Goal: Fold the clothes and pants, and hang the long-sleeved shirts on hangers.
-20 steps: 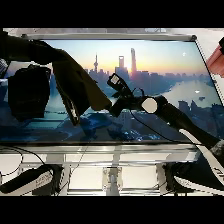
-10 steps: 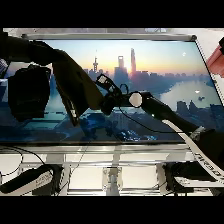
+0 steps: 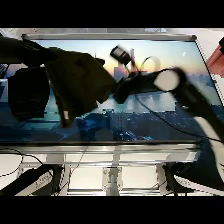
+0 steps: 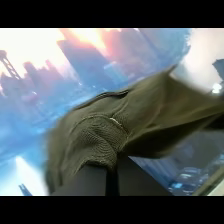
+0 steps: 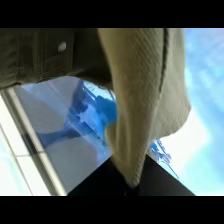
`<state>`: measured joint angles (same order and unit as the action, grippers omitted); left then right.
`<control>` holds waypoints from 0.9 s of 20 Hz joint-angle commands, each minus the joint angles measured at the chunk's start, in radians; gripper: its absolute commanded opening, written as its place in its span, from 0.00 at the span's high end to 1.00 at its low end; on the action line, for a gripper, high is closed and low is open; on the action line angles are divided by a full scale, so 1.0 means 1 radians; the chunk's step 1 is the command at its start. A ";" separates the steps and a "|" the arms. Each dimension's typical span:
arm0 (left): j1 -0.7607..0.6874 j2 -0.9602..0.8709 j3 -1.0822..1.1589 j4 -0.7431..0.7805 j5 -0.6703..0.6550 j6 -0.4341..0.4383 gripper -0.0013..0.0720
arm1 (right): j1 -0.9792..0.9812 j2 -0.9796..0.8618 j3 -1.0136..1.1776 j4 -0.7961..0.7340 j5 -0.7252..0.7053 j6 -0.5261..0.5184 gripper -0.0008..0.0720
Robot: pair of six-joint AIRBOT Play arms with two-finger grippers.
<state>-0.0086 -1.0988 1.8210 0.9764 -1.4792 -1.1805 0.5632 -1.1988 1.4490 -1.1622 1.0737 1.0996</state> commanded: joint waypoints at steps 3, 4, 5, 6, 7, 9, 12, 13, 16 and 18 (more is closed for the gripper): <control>0.000 0.111 0.000 0.026 0.000 -0.001 0.95 | -0.020 0.202 0.197 -0.029 0.291 0.149 0.98; 0.000 0.135 0.000 0.025 0.000 -0.019 0.95 | -0.020 0.220 0.225 -0.027 0.344 0.178 0.98; 0.000 0.161 0.000 0.017 0.000 -0.038 0.95 | -0.020 0.233 0.251 -0.018 0.400 0.213 0.98; 0.000 0.182 0.000 0.014 -0.003 -0.070 0.95 | -0.020 0.240 0.274 -0.009 0.451 0.240 0.98; 0.000 0.202 0.000 0.015 -0.014 -0.102 0.95 | -0.020 0.243 0.294 0.008 0.501 0.266 0.98; 0.000 0.221 0.000 0.028 -0.061 -0.127 0.95 | -0.020 0.244 0.309 0.047 0.569 0.306 0.98; 0.000 0.222 -0.028 0.090 -0.076 -0.181 0.95 | -0.020 0.231 0.309 0.088 0.674 0.325 0.98; 0.000 0.220 -0.048 0.120 -0.081 -0.182 0.95 | -0.020 0.224 0.309 0.086 0.718 0.325 0.98; 0.000 0.212 -0.145 0.179 -0.097 -0.182 0.95 | -0.020 0.201 0.306 0.080 0.763 0.321 0.98; 0.000 0.201 -0.218 0.174 -0.096 -0.181 0.95 | -0.020 0.172 0.306 0.069 0.763 0.320 0.98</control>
<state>-0.0097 -0.8902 1.6859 1.0962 -1.5673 -1.3537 0.5430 -1.0000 1.7523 -1.0836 1.7744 1.4136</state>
